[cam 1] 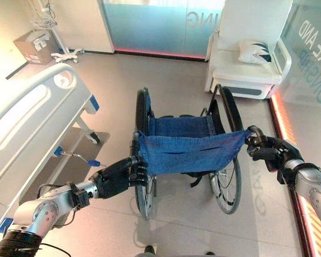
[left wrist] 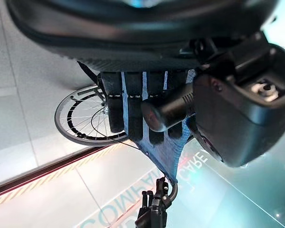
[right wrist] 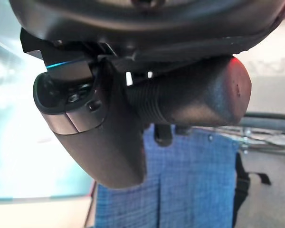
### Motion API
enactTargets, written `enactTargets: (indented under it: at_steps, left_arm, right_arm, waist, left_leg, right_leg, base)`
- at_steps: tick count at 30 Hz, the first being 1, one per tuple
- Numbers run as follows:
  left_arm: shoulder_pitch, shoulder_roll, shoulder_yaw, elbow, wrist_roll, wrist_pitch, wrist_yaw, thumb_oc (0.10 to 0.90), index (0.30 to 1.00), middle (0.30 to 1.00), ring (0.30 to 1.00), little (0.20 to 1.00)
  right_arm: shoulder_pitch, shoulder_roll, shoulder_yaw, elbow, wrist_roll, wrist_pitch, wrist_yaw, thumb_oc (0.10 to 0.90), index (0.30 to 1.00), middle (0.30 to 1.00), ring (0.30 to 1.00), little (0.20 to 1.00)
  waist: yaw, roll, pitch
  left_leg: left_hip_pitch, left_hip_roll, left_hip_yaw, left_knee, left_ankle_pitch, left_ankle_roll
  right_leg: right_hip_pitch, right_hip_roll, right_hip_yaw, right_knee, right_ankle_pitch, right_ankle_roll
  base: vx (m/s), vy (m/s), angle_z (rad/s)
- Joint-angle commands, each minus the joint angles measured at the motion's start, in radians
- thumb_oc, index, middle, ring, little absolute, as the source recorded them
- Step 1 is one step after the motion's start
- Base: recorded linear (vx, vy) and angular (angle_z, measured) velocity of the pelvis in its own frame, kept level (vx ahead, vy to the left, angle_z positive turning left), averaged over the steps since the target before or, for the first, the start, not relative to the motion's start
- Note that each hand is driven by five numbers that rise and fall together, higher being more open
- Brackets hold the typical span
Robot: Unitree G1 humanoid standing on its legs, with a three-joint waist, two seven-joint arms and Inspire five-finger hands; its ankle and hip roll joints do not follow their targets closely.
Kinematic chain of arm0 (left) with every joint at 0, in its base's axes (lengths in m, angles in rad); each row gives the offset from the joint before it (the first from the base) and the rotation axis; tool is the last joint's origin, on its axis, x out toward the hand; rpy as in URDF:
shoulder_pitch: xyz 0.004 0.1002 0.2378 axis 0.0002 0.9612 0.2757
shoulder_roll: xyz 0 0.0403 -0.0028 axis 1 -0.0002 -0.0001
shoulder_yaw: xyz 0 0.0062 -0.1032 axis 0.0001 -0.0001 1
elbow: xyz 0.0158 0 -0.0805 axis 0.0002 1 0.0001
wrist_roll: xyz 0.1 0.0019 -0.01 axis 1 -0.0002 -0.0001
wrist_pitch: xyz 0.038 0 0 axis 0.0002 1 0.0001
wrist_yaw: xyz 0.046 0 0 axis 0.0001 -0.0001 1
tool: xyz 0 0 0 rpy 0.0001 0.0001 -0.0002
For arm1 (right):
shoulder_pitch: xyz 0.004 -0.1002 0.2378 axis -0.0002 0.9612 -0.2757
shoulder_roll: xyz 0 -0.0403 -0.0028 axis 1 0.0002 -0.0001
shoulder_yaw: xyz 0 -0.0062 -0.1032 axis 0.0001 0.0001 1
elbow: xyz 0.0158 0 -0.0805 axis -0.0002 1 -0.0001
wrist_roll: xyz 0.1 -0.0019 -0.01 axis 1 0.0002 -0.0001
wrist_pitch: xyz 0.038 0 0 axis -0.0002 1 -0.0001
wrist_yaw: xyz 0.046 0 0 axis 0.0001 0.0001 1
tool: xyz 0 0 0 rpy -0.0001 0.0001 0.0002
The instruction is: Push the wheelchair next to the bed
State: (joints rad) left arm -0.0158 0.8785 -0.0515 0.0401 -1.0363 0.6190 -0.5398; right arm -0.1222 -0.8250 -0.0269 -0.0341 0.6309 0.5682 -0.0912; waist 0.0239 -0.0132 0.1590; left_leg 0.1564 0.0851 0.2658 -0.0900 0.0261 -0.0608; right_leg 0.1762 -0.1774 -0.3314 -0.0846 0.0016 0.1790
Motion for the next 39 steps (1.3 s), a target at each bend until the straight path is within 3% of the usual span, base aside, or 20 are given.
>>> enactTargets:
  at_steps: [1,11,19,23,24,27,29,31,37,39]
  left_arm:
    - [-0.229,-0.027,-0.009,-0.048,-0.177,-0.089,-0.083,0.4,0.3,0.3,0.3,0.3]
    - [-0.28,-0.051,-0.047,-0.022,-0.208,-0.142,-0.042,0.4,0.3,0.3,0.3,0.3]
    - [-0.275,-0.082,-0.019,-0.027,-0.246,-0.182,0.045,0.4,0.3,0.3,0.3,0.3]
    - [-0.258,-0.103,0.004,-0.021,-0.257,-0.222,0.077,0.4,0.3,0.3,0.3,0.3]
    - [-0.257,-0.11,0.014,-0.013,-0.257,-0.241,0.085,0.4,0.3,0.3,0.3,0.3]
    - [-0.255,-0.122,0.038,-0.014,-0.255,-0.257,0.102,0.4,0.3,0.3,0.3,0.3]
    - [-0.241,-0.136,0.067,-0.019,-0.237,-0.248,0.107,0.4,0.3,0.3,0.3,0.3]
    - [-0.21,-0.136,0.107,-0.037,-0.225,-0.231,0.113,0.4,0.3,0.3,0.3,0.3]
    - [-0.14,-0.119,0.157,-0.029,-0.236,-0.255,0.131,0.4,0.3,0.3,0.3,0.3]
    - [-0.12,-0.113,0.181,-0.029,-0.239,-0.247,0.142,0.4,0.3,0.3,0.3,0.3]
  right_arm:
    - [-0.093,-0.054,0.069,-0.006,0.012,-0.043,0.046,0.4,0.3,0.3,0.3,0.3]
    - [-0.128,-0.037,0.107,0.009,0.01,-0.04,0.054,0.4,0.3,0.3,0.3,0.3]
    - [-0.148,-0.026,0.126,0.009,-0.024,-0.025,0.115,0.4,0.3,0.3,0.3,0.3]
    - [-0.195,-0.048,0.154,0.01,-0.025,-0.016,0.146,0.4,0.3,0.3,0.3,0.3]
    - [-0.227,-0.057,0.174,0.023,-0.029,-0.023,0.162,0.4,0.3,0.3,0.3,0.3]
    - [-0.265,-0.058,0.201,0.037,-0.033,-0.036,0.174,0.4,0.3,0.3,0.3,0.3]
    - [-0.275,-0.046,0.207,0.051,-0.05,-0.049,0.193,0.4,0.3,0.3,0.3,0.3]
    - [-0.272,-0.039,0.198,0.047,-0.071,-0.054,0.225,0.4,0.3,0.3,0.3,0.3]
    - [-0.212,-0.038,0.164,-0.023,-0.082,-0.054,0.255,0.4,0.3,0.3,0.3,0.3]
    - [-0.203,-0.046,0.158,-0.039,-0.067,-0.05,0.267,0.4,0.3,0.3,0.3,0.3]
  waist:
    - [-0.021,0.038,-0.058]
    - [-0.032,0.038,-0.055]
    - [-0.033,0.029,-0.05]
    - [-0.029,0.011,-0.037]
    - [-0.025,0.005,-0.027]
    - [-0.009,-0.006,0.002]
    - [0.006,-0.01,0.026]
    - [0.034,-0.002,0.046]
    - [0.086,0.046,0.05]
    - [0.109,0.042,0.035]
  left_leg:
    - [0.012,0.0,0.03,0.009,-0.028,-0.011]
    - [0.019,0.007,0.036,0.009,-0.025,-0.017]
    - [0.016,0.032,0.023,0.046,-0.023,-0.032]
    - [-0.026,0.079,0.032,0.19,-0.028,-0.057]
    - [-0.061,0.111,0.03,0.307,0.009,-0.067]
    - [-0.147,0.141,0.013,0.5,0.076,-0.072]
    - [-0.201,0.131,-0.001,0.568,0.073,-0.06]
    - [-0.251,0.064,-0.019,0.527,0.08,-0.045]
    - [-0.311,0.015,-0.044,0.204,0.221,-0.056]
    - [-0.303,-0.008,-0.067,0.163,0.178,-0.032]
  right_leg:
    - [-0.05,0.035,0.004,0.072,-0.014,-0.033]
    - [-0.046,0.049,0.007,0.069,-0.019,-0.042]
    - [-0.049,0.078,0.008,0.078,-0.032,-0.069]
    - [-0.067,0.082,-0.004,0.105,-0.041,-0.098]
    - [-0.081,0.087,-0.008,0.125,-0.051,-0.12]
    - [-0.087,0.107,-0.007,0.159,-0.067,-0.156]
    - [-0.069,0.126,0.008,0.178,-0.082,-0.167]
    - [-0.037,0.152,0.042,0.182,-0.092,-0.158]
    - [0.085,0.214,0.096,0.169,-0.146,-0.143]
    - [0.117,0.215,0.108,0.191,-0.189,-0.135]
  base:
    - [0.0,0.0,0.0]
    - [0.02,-0.043,-0.04]
    - [0.04,-0.117,-0.01]
    - [0.03,-0.158,-0.06]
    - [0.0,-0.155,-0.13]
    - [0.05,-0.195,-0.23]
    - [0.19,-0.141,-0.31]
    - [0.29,-0.024,-0.19]
    - [0.44,0.128,-0.34]
    - [0.39,0.129,-0.63]
